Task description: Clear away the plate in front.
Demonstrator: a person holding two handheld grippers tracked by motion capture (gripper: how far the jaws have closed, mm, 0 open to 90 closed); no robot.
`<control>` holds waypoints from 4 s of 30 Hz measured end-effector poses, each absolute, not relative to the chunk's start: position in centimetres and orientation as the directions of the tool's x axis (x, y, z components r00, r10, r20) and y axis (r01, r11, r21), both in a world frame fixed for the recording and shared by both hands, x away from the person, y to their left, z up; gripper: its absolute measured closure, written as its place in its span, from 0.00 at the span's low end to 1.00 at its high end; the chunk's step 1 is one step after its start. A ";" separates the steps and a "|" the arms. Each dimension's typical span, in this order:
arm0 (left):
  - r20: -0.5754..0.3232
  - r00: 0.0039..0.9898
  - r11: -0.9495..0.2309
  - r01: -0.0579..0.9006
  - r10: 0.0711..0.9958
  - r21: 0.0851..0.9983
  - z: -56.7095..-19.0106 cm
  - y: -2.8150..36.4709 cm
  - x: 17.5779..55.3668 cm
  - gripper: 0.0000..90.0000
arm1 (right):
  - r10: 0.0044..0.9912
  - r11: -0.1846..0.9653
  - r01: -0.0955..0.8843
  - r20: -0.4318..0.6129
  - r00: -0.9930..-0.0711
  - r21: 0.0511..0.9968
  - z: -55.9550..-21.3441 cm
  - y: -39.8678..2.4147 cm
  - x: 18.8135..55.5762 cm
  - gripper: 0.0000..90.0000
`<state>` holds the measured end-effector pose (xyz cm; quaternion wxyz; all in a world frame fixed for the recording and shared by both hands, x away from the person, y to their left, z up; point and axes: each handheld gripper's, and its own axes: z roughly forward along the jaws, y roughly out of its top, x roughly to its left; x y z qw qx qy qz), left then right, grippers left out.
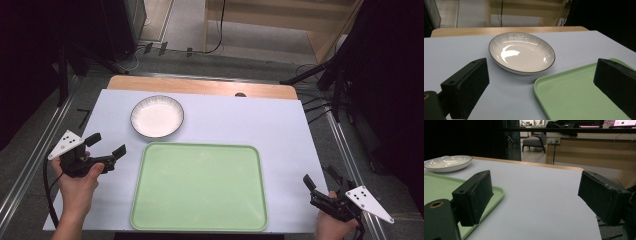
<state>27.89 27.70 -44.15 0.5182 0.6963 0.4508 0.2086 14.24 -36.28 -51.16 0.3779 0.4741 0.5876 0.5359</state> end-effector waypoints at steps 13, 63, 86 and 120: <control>-0.164 0.494 -0.080 0.436 0.854 0.896 -42.6 26.6 31.4 0.00 | 0.962 -0.028 0.151 0.068 -0.264 0.988 -51.2 -36.4 14.2 0.14; -0.330 0.456 -0.008 0.595 0.826 0.803 -44.2 25.5 43.1 0.00 | 0.959 -0.023 0.162 0.068 -0.277 0.986 -51.4 -36.2 14.5 0.14; -0.448 0.357 0.052 0.733 0.819 0.678 -48.1 26.8 46.0 0.18 | 0.955 -0.026 0.165 0.073 -0.286 0.986 -51.5 -36.0 14.7 0.14; -0.538 0.228 0.127 0.830 0.811 0.543 -51.0 27.2 47.3 0.60 | 0.954 -0.022 0.168 0.071 -0.291 0.986 -51.6 -35.9 14.9 0.14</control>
